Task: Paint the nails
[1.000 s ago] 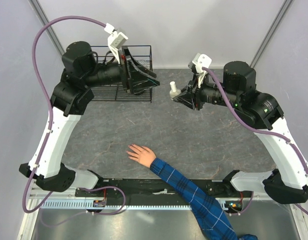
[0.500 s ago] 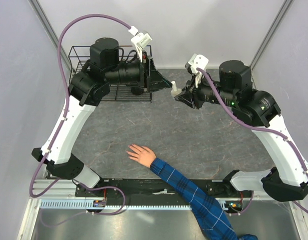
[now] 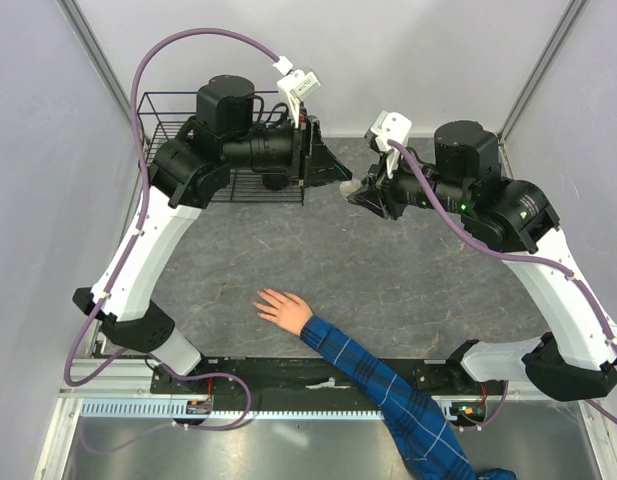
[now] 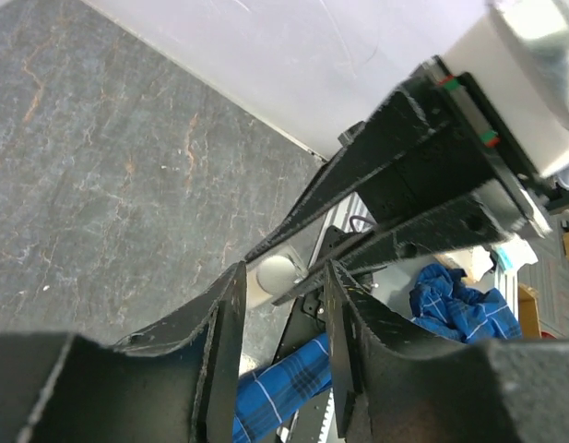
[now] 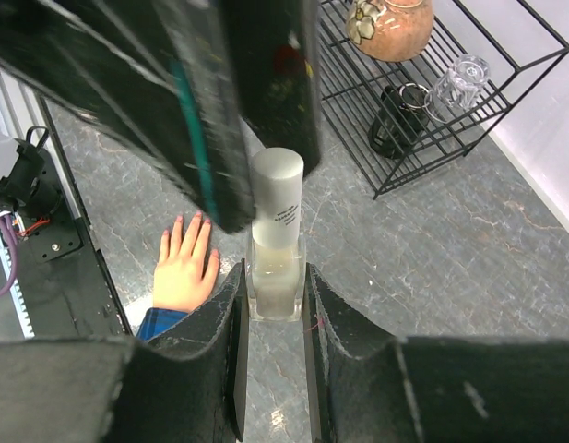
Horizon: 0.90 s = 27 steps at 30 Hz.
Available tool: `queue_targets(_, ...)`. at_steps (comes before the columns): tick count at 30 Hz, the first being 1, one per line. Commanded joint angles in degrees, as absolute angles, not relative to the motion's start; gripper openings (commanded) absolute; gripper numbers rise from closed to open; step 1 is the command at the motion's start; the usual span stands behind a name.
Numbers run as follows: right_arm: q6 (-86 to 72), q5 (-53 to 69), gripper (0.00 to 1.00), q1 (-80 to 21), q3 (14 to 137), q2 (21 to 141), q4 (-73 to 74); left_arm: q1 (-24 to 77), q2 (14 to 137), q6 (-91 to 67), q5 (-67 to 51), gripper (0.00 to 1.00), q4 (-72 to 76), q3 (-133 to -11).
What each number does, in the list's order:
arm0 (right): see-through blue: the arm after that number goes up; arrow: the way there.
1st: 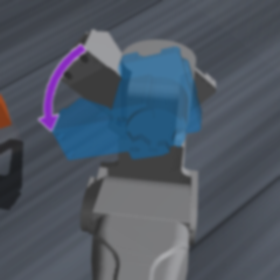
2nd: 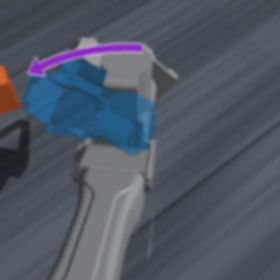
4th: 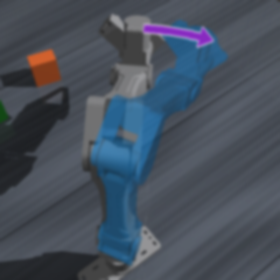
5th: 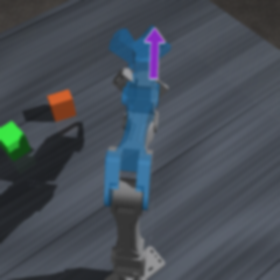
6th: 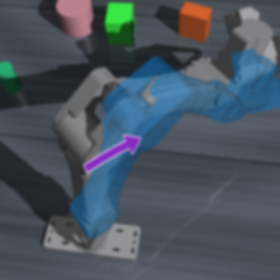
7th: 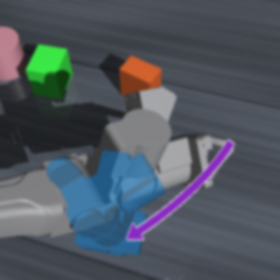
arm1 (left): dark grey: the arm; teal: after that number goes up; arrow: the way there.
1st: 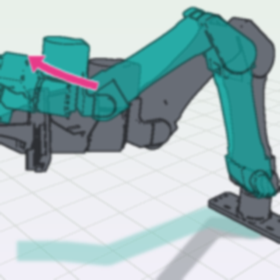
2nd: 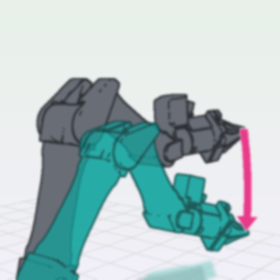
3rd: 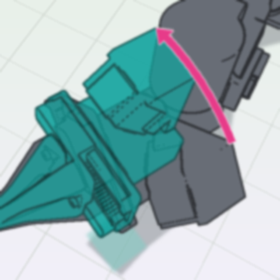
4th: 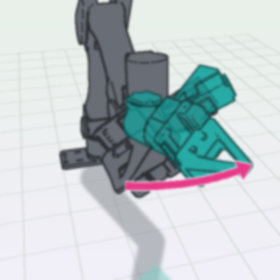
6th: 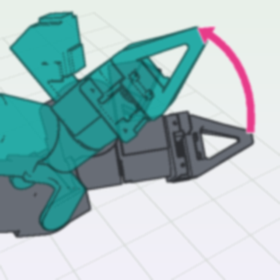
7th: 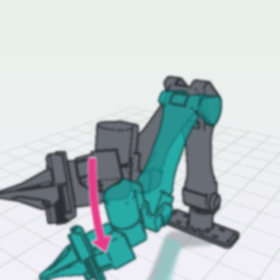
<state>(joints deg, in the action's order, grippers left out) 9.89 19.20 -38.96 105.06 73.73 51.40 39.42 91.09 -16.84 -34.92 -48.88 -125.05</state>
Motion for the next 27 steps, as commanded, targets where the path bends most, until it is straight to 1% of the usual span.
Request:
queue_targets(1, 10.9, 19.1, 0.0, -39.6, 107.3, 73.5, 49.7, 40.0, 92.8, -14.3, -34.2, 0.43, -50.9, -128.3)
queue_targets(4, 11.0, 19.0, 0.0, -39.6, 107.2, 73.4, 49.5, 40.1, 93.1, -13.8, -34.5, 0.39, -51.4, -128.6)
queue_targets(7, 10.9, 18.9, 0.0, -39.8, 106.9, 73.5, 49.5, 40.1, 93.0, -13.2, -33.9, 0.21, -51.7, -128.9)
queue_targets(8, 10.9, 18.7, 0.0, -39.8, 106.6, 73.6, 49.3, 40.1, 93.1, -13.0, -33.3, 0.08, -51.9, -129.1)
queue_targets(9, 10.8, 18.5, 0.0, -39.9, 106.4, 73.6, 49.3, 40.1, 92.9, -12.2, -32.6, 0.02, -52.1, -129.1)
queue_targets(10, 10.4, 18.1, 0.03, -39.9, 106.3, 73.7, 49.2, 40.1, 92.6, -11.8, -31.2, 0.02, -52.6, -129.3)
queue_targets(11, 10.2, 17.5, 0.16, -39.8, 105.8, 73.7, 49.1, 40.1, 92.3, -11.4, -29.8, 0.02, -52.6, -129.2)
queue_targets(13, 9.8, 17.1, 0.3, -39.9, 105.3, 73.7, 49.0, 40.1, 91.1, -10.1, -25.1, 0.02, -52.9, -128.6)
queue_targets(14, 8.9, 15.6, 0.48, -39.9, 104.3, 73.5, 48.5, 40.1, 90.5, -9.7, -22.9, 0.02, -53.2, -128.2)
queue_targets(16, 7.7, 13.4, 0.61, -39.8, 102.8, 72.5, 47.2, 40.1, 89.7, -8.5, -16.9, 0.02, -53.8, -126.9)
queue_targets(18, 6.2, 9.2, 0.87, -39.9, 100.3, 71.7, 46.3, 40.1, 88.2, -7.7, -12.0, 0.02, -55.4, -125.9)
queue_targets(19, 5.5, 7.4, 0.95, -39.9, 99.5, 70.7, 45.4, 40.1, 87.8, -7.6, -6.3, 0.02, -55.8, -123.9)
queue_targets(20, 4.3, 5.8, 0.98, -39.9, 97.8, 70.1, 44.7, 40.1, 86.2, -7.6, -3.4, 0.02, -56.2, -122.4)
queue_targets(21, 3.7, 2.8, 0.98, -39.9, 97.0, 69.5, 44.2, 40.1, 85.4, -7.5, -0.5, 0.02, -56.2, -120.7)
queue_targets(22, 3.3, 1.7, 0.98, -39.9, 95.3, 68.5, 43.1, 40.0, 84.5, -7.9, 5.7, 0.02, -56.3, -116.5)
queue_targets(24, 1.8, 0.3, 0.98, -39.8, 93.9, 67.4, 42.1, 39.8, 81.1, -9.2, 11.5, 0.02, -54.9, -111.4)
queue_targets(25, 1.4, -1.7, 0.98, -39.9, 92.6, 66.7, 41.4, 39.6, 79.8, -9.7, 15.7, 0.02, -54.1, -105.6)
queue_targets(26, 1.1, -2.0, 0.98, -39.9, 92.2, 66.4, 41.1, 38.3, 78.7, -10.5, 17.0, 0.02, -53.5, -102.8)
queue_targets(27, 0.4, -2.5, 0.98, -39.9, 91.8, 66.1, 40.7, 37.2, 76.3, -12.5, 18.0, 0.02, -51.7, -96.9)
